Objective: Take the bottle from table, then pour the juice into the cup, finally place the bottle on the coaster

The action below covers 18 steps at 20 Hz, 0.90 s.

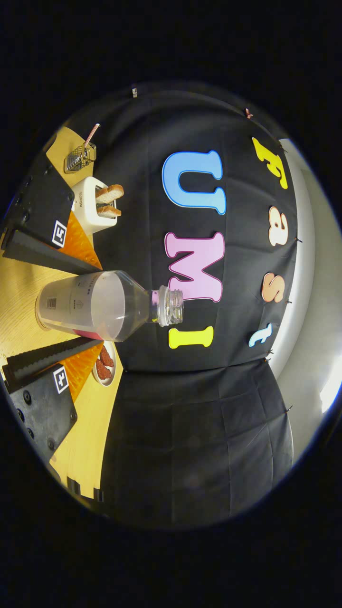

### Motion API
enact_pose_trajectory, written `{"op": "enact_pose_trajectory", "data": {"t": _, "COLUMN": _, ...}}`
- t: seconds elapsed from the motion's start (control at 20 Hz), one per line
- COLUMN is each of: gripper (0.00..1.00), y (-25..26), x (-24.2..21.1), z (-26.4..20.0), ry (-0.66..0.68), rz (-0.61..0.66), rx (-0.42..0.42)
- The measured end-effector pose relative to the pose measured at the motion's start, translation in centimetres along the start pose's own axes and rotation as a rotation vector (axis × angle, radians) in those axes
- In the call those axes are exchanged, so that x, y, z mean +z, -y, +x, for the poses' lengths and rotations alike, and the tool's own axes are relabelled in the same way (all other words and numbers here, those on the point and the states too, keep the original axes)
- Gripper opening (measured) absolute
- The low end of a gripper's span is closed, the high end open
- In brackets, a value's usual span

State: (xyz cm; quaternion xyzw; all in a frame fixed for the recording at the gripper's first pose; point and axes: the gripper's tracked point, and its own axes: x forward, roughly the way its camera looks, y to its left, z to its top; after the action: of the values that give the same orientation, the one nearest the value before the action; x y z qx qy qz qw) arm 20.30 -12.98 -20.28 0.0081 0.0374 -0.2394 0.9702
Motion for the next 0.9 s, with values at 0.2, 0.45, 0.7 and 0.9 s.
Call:
{"op": "enact_pose_trajectory", "data": {"t": 0.2, "gripper": 0.76, "y": -1.5, "x": -2.9, "z": 1.5, "ry": -0.004, "rz": -0.073, "rx": 0.001}}
{"op": "enact_pose_trajectory", "data": {"t": 0.45, "gripper": 0.76, "y": -2.5, "x": -5.9, "z": 3.7, "ry": -0.007, "rz": -0.151, "rx": -0.025}}
{"op": "enact_pose_trajectory", "data": {"t": 0.7, "gripper": 0.76, "y": -1.8, "x": -9.0, "z": 6.1, "ry": -0.04, "rz": -0.193, "rx": -0.06}}
{"op": "enact_pose_trajectory", "data": {"t": 0.9, "gripper": 0.76, "y": -0.8, "x": -11.1, "z": 7.4, "ry": -0.077, "rz": -0.154, "rx": -0.068}}
